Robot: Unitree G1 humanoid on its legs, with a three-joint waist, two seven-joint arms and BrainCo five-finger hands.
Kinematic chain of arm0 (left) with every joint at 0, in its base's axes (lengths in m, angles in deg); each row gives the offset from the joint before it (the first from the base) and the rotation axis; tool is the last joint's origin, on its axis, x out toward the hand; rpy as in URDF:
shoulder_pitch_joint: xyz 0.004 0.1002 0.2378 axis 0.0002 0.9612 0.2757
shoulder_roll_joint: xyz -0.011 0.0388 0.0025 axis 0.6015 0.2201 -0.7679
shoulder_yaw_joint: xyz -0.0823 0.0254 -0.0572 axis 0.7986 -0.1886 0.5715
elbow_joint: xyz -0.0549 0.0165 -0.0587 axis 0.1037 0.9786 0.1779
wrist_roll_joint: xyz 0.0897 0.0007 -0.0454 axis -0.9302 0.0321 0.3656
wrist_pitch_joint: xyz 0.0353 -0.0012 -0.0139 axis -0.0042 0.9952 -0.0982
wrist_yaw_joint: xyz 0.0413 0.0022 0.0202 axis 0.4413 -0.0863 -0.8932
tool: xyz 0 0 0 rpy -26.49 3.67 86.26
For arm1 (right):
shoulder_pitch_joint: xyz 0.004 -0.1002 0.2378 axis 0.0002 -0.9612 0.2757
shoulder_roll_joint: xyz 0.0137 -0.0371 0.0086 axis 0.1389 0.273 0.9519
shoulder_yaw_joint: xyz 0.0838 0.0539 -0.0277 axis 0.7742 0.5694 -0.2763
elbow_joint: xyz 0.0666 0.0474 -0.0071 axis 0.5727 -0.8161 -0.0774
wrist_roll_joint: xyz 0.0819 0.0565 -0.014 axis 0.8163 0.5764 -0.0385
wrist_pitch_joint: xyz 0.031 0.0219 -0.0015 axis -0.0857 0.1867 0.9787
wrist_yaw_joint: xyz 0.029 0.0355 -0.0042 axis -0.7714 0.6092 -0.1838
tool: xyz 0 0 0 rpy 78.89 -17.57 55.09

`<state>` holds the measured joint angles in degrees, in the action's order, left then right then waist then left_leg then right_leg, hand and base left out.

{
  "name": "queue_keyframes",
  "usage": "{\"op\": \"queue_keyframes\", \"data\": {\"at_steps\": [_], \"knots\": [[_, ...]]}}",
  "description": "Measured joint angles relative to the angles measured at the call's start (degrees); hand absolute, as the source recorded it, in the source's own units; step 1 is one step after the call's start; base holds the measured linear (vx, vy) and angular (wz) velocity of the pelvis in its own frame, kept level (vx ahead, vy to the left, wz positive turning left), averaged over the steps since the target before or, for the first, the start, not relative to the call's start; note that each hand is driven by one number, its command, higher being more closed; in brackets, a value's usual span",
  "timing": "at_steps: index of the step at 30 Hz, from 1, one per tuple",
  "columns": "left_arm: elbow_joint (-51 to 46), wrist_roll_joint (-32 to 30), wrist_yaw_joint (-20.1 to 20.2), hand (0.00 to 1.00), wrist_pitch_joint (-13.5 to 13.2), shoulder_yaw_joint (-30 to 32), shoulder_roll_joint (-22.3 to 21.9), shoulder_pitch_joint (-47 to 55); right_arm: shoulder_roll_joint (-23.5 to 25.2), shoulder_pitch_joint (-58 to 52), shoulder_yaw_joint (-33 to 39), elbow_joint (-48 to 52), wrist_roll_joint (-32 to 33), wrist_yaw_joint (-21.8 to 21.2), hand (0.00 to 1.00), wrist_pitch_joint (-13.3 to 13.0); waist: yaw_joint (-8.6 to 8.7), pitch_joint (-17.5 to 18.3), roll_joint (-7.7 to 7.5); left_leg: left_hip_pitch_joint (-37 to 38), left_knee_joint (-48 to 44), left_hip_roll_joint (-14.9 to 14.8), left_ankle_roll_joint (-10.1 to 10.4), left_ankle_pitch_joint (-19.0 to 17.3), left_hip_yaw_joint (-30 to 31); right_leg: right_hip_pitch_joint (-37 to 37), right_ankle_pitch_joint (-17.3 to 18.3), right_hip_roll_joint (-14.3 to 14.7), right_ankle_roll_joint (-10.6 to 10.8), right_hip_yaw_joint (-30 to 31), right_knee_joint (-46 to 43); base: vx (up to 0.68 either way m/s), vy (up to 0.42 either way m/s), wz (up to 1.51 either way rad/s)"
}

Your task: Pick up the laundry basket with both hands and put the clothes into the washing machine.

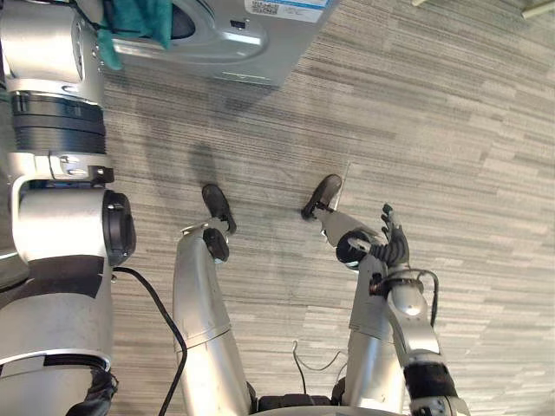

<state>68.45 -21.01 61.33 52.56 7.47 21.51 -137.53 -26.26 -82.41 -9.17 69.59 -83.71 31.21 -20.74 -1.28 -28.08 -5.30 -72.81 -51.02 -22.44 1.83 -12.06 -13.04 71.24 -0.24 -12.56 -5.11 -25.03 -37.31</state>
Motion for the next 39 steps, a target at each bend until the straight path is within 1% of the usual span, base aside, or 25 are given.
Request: {"op": "queue_keyframes", "data": {"at_steps": [1, 2, 3, 4, 5, 7, 8, 9, 10, 11, 13, 16, 18, 20, 21, 23, 24, 26, 28, 29, 32, 34, 37, 38, 39], "knots": [[0.75, -2.99, -0.10, 1.00, 0.95, -0.35, 0.94, -0.14, -0.37, -1.47, -0.16, 1.00, 0.02, -0.52, 0.00, -0.20, 0.09, 0.00, -0.01, 0.62, 0.96, -0.42, -0.39, 0.18, -1.04, -0.91, -1.47, 0.86, 0.86, 0.30, 2.66, -0.10, 0.128, -0.69], [2.21, -7.33, 0.05, 1.00, 2.40, -1.55, 3.37, -0.19, -0.70, -4.16, -0.42, 3.09, 0.12, -0.72, 0.00, -0.75, 0.60, -0.02, -0.05, 1.70, 2.73, -0.66, -0.92, 0.27, -2.68, -2.47, -3.80, 2.20, 2.76, 0.96, 7.86, -0.09, 0.123, -0.57], [3.38, -11.01, 0.57, 1.00, 3.18, -3.29, 5.36, -0.20, -1.03, -6.91, -0.72, 5.31, 0.26, -0.87, 0.00, -1.45, 0.94, -0.03, -0.13, 2.71, 4.37, -0.87, -1.89, 0.71, -4.46, -3.18, -3.09, 2.42, 2.94, 1.10, 9.48, -0.08, 0.115, -0.48], [3.73, -12.68, 0.78, 1.00, 3.50, -3.93, 6.20, -0.20, -1.25, -8.11, -0.96, 6.12, 0.29, -1.02, 0.00, -1.79, 1.13, -0.03, -0.14, 2.95, 4.57, -1.12, -2.33, 0.83, -5.04, -3.02, -2.28, 2.25, 2.40, 1.34, 7.39, -0.03, 0.078, -0.33], [4.04, -15.03, 1.25, 1.00, 3.56, -4.34, 7.90, -0.20, -1.13, -10.04, -1.28, 7.07, 0.30, -1.83, 0.00, -2.52, 1.62, -0.02, -0.41, 3.00, 4.65, -1.58, -2.63, 1.07, -5.61, -4.15, -0.16, 2.45, 1.61, 2.05, 4.82, 0.00, 0.033, -0.28], [4.21, -20.70, 3.21, 1.00, 3.78, -4.34, 12.92, -0.04, -1.14, -12.70, -0.91, 8.91, 0.76, -3.22, 0.00, -3.79, 2.28, -0.12, -1.19, 3.05, 5.07, -1.89, -2.95, 1.88, -6.93, -4.07, -3.05, 3.20, 1.01, 2.13, 7.82, 0.01, 0.014, -0.31], [4.23, -22.41, 3.39, 1.00, 3.75, -4.19, 14.04, 0.53, -1.15, -13.77, -0.73, 9.27, 0.77, -3.28, 0.00, -3.86, 2.37, -0.12, -1.23, 3.05, 5.16, -2.10, -2.99, 1.99, -7.21, -4.12, -3.75, 3.62, 0.84, 2.32, 8.67, 0.00, -0.003, -0.32], [4.22, -26.31, 4.57, 1.00, 3.73, -3.50, 15.65, 1.85, -1.14, -16.29, -0.20, 9.78, 0.76, -3.56, 0.00, -4.01, 2.42, -0.11, -1.25, 3.05, 5.39, -2.54, -3.00, 1.99, -7.63, -4.15, -4.52, 4.23, 1.06, 2.73, 9.73, 0.00, -0.014, -0.26], [4.22, -29.30, 5.54, 0.00, 3.71, -2.93, 16.53, 2.49, -1.13, -18.03, 0.34, 9.69, 0.71, -4.06, 0.00, -4.07, 2.71, -0.11, -1.25, 3.05, 5.51, -2.58, -3.01, 1.98, -7.72, -4.26, -4.85, 4.45, 1.04, 2.86, 10.39, -0.01, -0.023, -0.18], [4.22, -32.41, 6.71, 0.00, 3.69, -2.57, 17.34, 2.55, -1.15, -19.81, 0.87, 9.13, 0.64, -4.49, 0.00, -4.09, 3.25, -0.11, -1.24, 3.05, 5.90, -2.54, -3.00, 1.98, -7.76, -4.59, -5.21, 4.62, 1.08, 2.69, 11.30, 0.00, 0.000, 0.00], [4.22, -34.42, 7.89, 0.00, 3.42, -2.63, 17.78, 2.72, -1.23, -20.90, 1.49, 7.78, 0.35, -4.47, 0.00, -4.33, 3.73, -0.10, -1.26, 3.05, 6.26, -2.50, -3.01, 2.20, -7.54, -5.22, -5.59, 4.80, 1.29, 2.20, 12.32, -0.01, -0.016, 0.02], [2.73, -35.62, 7.99, 0.00, 2.59, -5.05, 17.78, 2.77, -2.01, -21.52, 1.81, 7.76, 0.03, -4.45, 0.00, -5.67, 3.75, -0.10, -1.26, 3.06, 6.91, -2.10, -3.01, 2.34, -7.57, -5.71, -6.17, 4.85, 1.77, 1.94, 13.87, -0.01, -0.023, 0.03], [0.20, -35.59, 7.07, 0.00, 0.52, -9.13, 18.02, 3.30, -4.07, -21.52, 1.17, 9.28, -0.01, -4.40, 0.00, -6.31, 3.42, -0.05, -1.34, 3.06, 7.19, -1.75, -3.24, 2.50, -7.53, -6.45, -7.29, 4.92, 1.76, 1.72, 15.38, 0.00, 0.000, 0.00], [-2.23, -35.48, 5.91, 0.00, -1.93, -10.52, 17.60, 4.74, -5.51, -21.51, 1.05, 12.61, 0.01, -4.28, 0.00, -7.17, 3.48, -0.05, -1.34, 3.08, 7.13, -1.66, -3.41, 2.45, -7.48, -7.41, -8.33, 5.35, 2.37, 1.69, 17.33, 0.01, -0.002, -0.04], [-2.42, -32.90, 6.02, 0.00, -3.26, -10.65, 16.36, 4.61, -6.05, -21.49, 0.78, 14.88, 0.02, -4.15, 0.00, -7.69, 3.58, -0.04, -1.36, 3.11, 7.11, -1.65, -3.62, 2.30, -7.53, -8.12, -9.36, 5.69, 2.47, 1.59, 18.99, 0.01, -0.006, -0.10], [-2.32, -27.35, 7.83, 0.00, -4.00, -10.65, 14.37, 4.45, -6.86, -21.45, -0.73, 17.52, 0.07, -3.80, 0.00, -8.11, 3.74, -0.03, -1.37, 3.34, 7.12, -1.67, -3.88, 2.13, -7.79, -9.31, -10.70, 6.51, 2.96, 1.68, 21.55, 0.00, -0.015, -0.12], [-1.86, -22.71, 8.09, 0.00, -4.07, -10.64, 12.92, 4.36, -7.35, -21.37, -2.38, 18.40, 0.06, -3.80, 0.00, -8.04, 3.69, 0.01, -1.45, 3.71, 7.45, -2.02, -4.24, 1.77, -8.05, -10.43, -11.45, 6.92, 3.69, 2.00, 23.95, 0.00, -0.021, -0.17], [-1.00, -19.26, 8.02, 0.00, -3.82, -10.73, 11.91, 3.95, -7.36, -21.34, -5.11, 19.16, 0.05, -3.92, 0.00, -7.53, 3.64, 0.18, -1.72, 4.40, 8.36, -2.65, -4.46, 1.52, -8.71, -12.25, -11.08, 8.01, 5.18, 1.80, 28.12, 0.00, -0.039, -0.26], [1.31, -18.21, 7.77, 0.00, -2.92, -11.18, 11.83, 3.14, -7.34, -21.32, -6.86, 18.94, 0.04, -4.42, 0.00, -6.94, 3.76, 0.41, -2.08, 5.06, 8.64, -2.94, -4.54, 1.45, -9.61, -12.45, -11.32, 7.97, 4.80, 1.52, 28.66, 0.01, -0.052, -0.18], [2.57, -18.12, 7.74, 0.00, -2.32, -11.16, 11.87, 2.90, -7.34, -21.30, -7.58, 18.74, 0.03, -4.43, 0.00, -6.90, 3.63, 0.41, -2.11, 5.20, 7.90, -3.38, -4.13, 1.09, -9.66, -12.90, -12.78, 8.42, 4.07, 1.47, 29.38, 0.02, -0.043, -0.14], [6.38, -18.17, 8.96, 0.00, -0.65, -11.12, 12.79, 0.90, -7.42, -21.26, -8.50, 18.73, -0.47, -4.47, 0.00, -6.85, 3.60, 0.45, -2.34, 5.43, 6.84, -4.74, -3.49, 0.60, -9.81, -13.94, -14.81, 9.96, 3.26, 1.81, 31.68, 0.03, -0.063, -0.23], [7.40, -20.27, 10.81, 0.00, -0.25, -11.06, 13.49, 0.50, -7.54, -21.29, -8.50, 18.75, -1.82, -4.78, 0.00, -5.87, 3.79, 0.44, -2.39, 5.43, 6.73, -4.82, -3.56, 0.53, -9.82, -13.94, -14.86, 10.08, 3.30, 2.00, 31.68, 0.03, -0.042, -0.08], [8.79, -23.59, 12.78, 0.00, -0.36, -10.47, 14.48, 0.76, -8.05, -21.37, -8.28, 19.82, -2.01, -5.73, 0.00, -5.75, 3.76, 0.45, -2.43, 5.43, 6.25, -4.89, -3.60, 0.50, -9.96, -13.94, -15.52, 10.13, 2.75, 2.12, 31.55, 0.01, -0.035, -0.05], [10.33, -23.83, 15.93, 0.00, 0.01, -8.29, 16.07, 0.78, -7.97, -21.42, -7.96, 21.01, -2.00, -6.26, 0.00, -5.64, 4.25, 0.45, -2.43, 5.45, 5.95, -5.30, -3.92, 0.28, -10.33, -13.91, -15.95, 10.44, 2.93, 2.48, 31.56, 0.01, -0.045, -0.13], [10.97, -23.79, 17.52, 0.00, 0.56, -6.77, 17.14, 0.78, -8.02, -21.48, -7.87, 21.39, -2.00, -6.88, 0.00, -5.57, 4.70, 0.46, -2.44, 5.46, 5.89, -5.48, -3.99, 0.09, -10.54, -13.86, -16.15, 10.56, 3.16, 2.70, 31.61, 0.00, -0.040, -0.12]]}}
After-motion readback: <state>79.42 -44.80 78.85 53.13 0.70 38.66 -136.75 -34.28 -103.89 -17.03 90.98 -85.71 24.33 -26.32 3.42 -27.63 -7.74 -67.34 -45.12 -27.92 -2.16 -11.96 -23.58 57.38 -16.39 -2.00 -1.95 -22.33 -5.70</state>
